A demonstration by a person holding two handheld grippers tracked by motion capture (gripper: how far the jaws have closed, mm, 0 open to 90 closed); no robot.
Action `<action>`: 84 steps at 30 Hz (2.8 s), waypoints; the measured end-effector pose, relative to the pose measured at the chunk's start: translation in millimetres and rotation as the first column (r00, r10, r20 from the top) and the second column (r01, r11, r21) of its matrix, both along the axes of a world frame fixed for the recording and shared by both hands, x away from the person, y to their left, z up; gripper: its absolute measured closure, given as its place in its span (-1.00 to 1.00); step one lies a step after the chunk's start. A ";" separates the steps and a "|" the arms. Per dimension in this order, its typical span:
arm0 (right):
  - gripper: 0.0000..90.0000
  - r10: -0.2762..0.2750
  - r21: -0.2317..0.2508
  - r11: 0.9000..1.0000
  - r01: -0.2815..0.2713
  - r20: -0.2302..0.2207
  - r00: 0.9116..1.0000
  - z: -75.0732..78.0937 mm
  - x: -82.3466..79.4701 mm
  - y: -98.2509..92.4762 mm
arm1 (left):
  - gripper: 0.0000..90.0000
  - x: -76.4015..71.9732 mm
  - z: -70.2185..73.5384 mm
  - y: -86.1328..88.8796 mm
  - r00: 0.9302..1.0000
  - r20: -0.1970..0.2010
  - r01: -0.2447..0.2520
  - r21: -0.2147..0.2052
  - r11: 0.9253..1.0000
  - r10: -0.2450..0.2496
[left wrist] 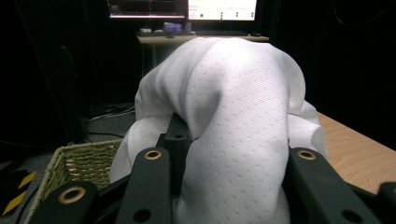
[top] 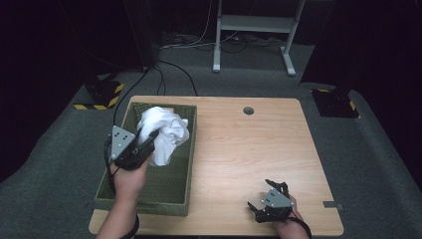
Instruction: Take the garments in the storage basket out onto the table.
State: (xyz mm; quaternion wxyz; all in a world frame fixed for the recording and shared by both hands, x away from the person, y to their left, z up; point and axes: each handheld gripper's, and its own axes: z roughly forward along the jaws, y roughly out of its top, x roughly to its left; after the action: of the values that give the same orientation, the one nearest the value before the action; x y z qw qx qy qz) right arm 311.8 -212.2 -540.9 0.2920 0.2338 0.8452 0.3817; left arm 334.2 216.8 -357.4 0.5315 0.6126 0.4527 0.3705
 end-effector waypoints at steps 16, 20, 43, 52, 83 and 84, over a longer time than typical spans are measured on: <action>-0.97 0.000 0.006 1.000 0.000 0.001 1.000 0.1 -0.1 -0.5 | 0.44 -3.7 14.2 -11.7 0.999 0.044 0.019 -0.007 1.000 -0.019; -0.97 0.001 0.004 1.000 -0.001 0.002 1.000 0.1 -0.2 -0.3 | 0.44 -2.9 18.4 -16.5 0.998 0.056 0.022 -0.008 1.000 -0.021; -0.97 0.001 0.002 1.000 -0.001 0.004 1.000 0.2 -0.4 -0.3 | 0.44 2.6 36.2 -45.5 0.992 0.107 0.073 -0.023 0.997 -0.070; -0.97 0.002 0.002 1.000 -0.002 0.004 1.000 0.2 -0.4 -0.3 | 0.44 6.4 41.9 -62.1 0.987 0.121 0.107 -0.014 0.994 -0.105; -0.97 0.002 0.009 1.000 -0.002 0.004 1.000 0.3 -0.7 -0.9 | 0.44 23.1 43.0 -118.6 0.970 0.116 0.215 -0.002 0.977 -0.214; -0.97 0.002 0.009 1.000 -0.002 0.004 1.000 0.3 -0.8 -0.8 | 0.44 23.7 42.6 -120.6 0.969 0.116 0.219 0.000 0.976 -0.218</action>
State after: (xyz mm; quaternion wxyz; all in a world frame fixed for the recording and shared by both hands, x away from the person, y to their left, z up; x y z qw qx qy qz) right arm 311.0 -213.0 -540.6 0.2922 0.2336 0.8431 0.3862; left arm 357.9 96.2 -314.8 0.5980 0.6330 0.3534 0.3416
